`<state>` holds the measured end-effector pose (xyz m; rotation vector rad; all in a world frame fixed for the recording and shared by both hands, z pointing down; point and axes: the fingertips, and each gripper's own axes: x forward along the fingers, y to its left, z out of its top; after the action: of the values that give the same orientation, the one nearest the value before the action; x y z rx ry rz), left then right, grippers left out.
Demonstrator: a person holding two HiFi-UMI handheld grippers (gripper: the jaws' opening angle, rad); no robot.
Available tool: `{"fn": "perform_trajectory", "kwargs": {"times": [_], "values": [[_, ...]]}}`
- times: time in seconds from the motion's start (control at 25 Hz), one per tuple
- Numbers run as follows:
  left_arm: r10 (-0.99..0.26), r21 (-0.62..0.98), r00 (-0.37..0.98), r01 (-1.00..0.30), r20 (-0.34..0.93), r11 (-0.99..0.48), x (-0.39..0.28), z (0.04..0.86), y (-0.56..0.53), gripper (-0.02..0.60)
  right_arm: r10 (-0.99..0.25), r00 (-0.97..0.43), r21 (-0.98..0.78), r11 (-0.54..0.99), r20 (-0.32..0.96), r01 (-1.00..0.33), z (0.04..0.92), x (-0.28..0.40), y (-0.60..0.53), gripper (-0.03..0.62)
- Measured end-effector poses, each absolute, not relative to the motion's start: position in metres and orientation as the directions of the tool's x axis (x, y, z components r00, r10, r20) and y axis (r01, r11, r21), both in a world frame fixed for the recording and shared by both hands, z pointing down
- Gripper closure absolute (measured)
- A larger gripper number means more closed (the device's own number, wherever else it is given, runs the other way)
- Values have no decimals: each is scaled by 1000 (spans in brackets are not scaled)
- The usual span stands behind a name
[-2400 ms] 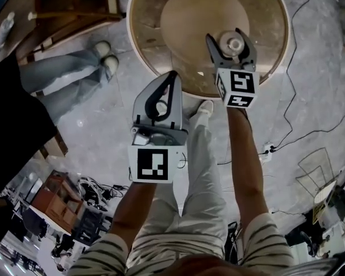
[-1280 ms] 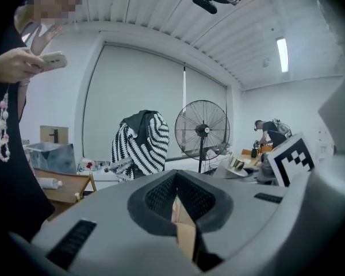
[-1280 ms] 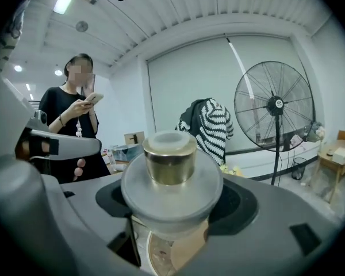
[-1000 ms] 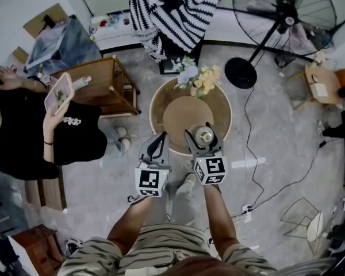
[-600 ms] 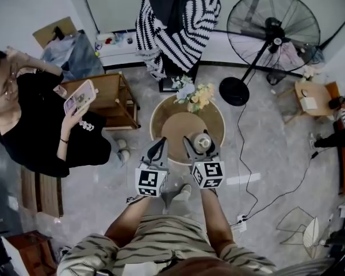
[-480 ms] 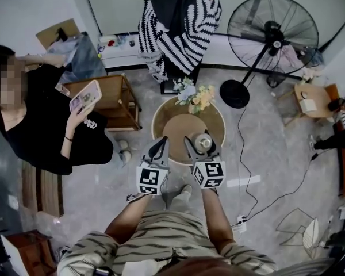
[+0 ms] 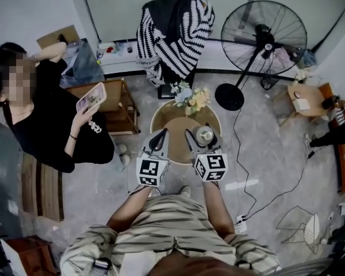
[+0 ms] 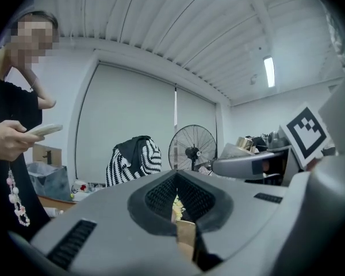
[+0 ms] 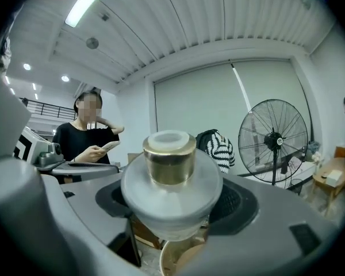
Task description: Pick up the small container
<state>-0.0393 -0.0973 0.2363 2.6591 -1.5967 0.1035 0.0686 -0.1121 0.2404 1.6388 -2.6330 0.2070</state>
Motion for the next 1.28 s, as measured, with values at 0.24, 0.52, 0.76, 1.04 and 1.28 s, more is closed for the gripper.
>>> {"fn": "perform_trajectory", "kwargs": {"times": [0.24,0.52,0.76,1.04,1.28], "values": [[-871,-8,490,-871,39,-491,-31,220,-99,580,-901,-429,-67,425,63,-903,219,75,-114,247],[-868,-15,497,-867,2,-497,-28,208,-108,580,-908,-416,-53,414,43,-909,209,75,-120,247],[-868,-17,497,-868,-15,-497,-28,205,-111,580,-913,-407,-46,405,32,-913,203,79,-124,247],[-870,-21,493,-870,-10,-492,-25,208,-115,580,-916,-399,-50,397,32,-916,207,86,-126,247],[-871,-21,492,-871,-13,-492,-23,208,-120,580,-915,-401,-51,399,34,-915,208,89,-130,247]]}}
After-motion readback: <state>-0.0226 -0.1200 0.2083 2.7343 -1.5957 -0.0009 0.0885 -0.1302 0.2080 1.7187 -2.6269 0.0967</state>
